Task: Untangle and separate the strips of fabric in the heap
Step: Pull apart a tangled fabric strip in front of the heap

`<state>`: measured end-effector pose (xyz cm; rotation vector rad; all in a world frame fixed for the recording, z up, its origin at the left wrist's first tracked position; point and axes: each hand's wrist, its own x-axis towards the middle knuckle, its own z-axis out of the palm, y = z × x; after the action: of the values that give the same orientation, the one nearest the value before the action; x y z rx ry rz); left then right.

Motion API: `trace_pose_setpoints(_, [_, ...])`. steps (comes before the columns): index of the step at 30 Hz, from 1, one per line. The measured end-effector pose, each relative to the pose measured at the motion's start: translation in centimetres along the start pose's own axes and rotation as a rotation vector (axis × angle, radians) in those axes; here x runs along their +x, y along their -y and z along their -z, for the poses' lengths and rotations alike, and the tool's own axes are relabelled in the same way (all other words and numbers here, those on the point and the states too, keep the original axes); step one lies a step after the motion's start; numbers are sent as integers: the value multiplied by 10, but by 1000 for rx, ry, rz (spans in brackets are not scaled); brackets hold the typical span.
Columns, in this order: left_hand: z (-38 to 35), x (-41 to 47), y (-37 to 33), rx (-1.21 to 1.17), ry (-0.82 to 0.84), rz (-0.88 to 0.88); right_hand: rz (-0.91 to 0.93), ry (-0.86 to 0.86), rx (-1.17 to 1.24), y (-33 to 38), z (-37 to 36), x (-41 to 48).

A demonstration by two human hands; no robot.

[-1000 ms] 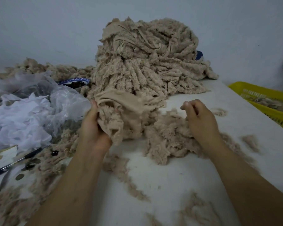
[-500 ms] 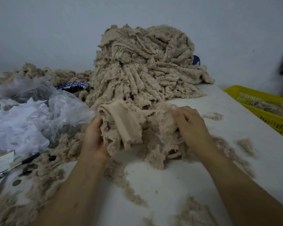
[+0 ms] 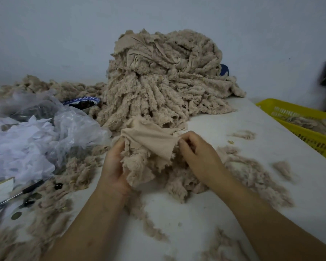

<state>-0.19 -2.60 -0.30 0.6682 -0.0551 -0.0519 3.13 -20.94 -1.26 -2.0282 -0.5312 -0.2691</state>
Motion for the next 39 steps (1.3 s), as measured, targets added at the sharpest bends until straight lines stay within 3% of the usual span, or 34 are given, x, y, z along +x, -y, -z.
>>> trace_pose_setpoints(4, [-1,3,1,30,-26,25,-74,-7,193,-3,-4,-1])
trace_pose_setpoints(8, [-3,0,2,40,13,45,-294,47,643,-4,-7,1])
trace_pose_setpoints(9, [-3,0,3,42,22,58,-294,99,639,-5,-7,0])
trace_pose_setpoints(12, [-3,-1,4,29,35,55,-191,245,298,-1,-11,-8])
trace_pose_setpoints(16, [0,0,-6,30,3,-78,-89,131,11,2,-6,-4])
trace_pose_setpoints(25, [3,7,-10,18,-243,-172,-75,-216,378,12,2,0])
trace_pose_setpoints(29, [-1,7,-6,51,-284,-145,-112,-229,474,14,8,1])
trace_pose_setpoints(32, [-7,1,-7,9,-156,-115,-105,-84,481,10,12,-2])
trace_pose_setpoints(36, [-22,-8,11,142,129,8,-10,237,247,15,-8,-10])
trace_pose_setpoints(39, [-25,-11,25,311,191,106,-20,179,177,8,-18,-7])
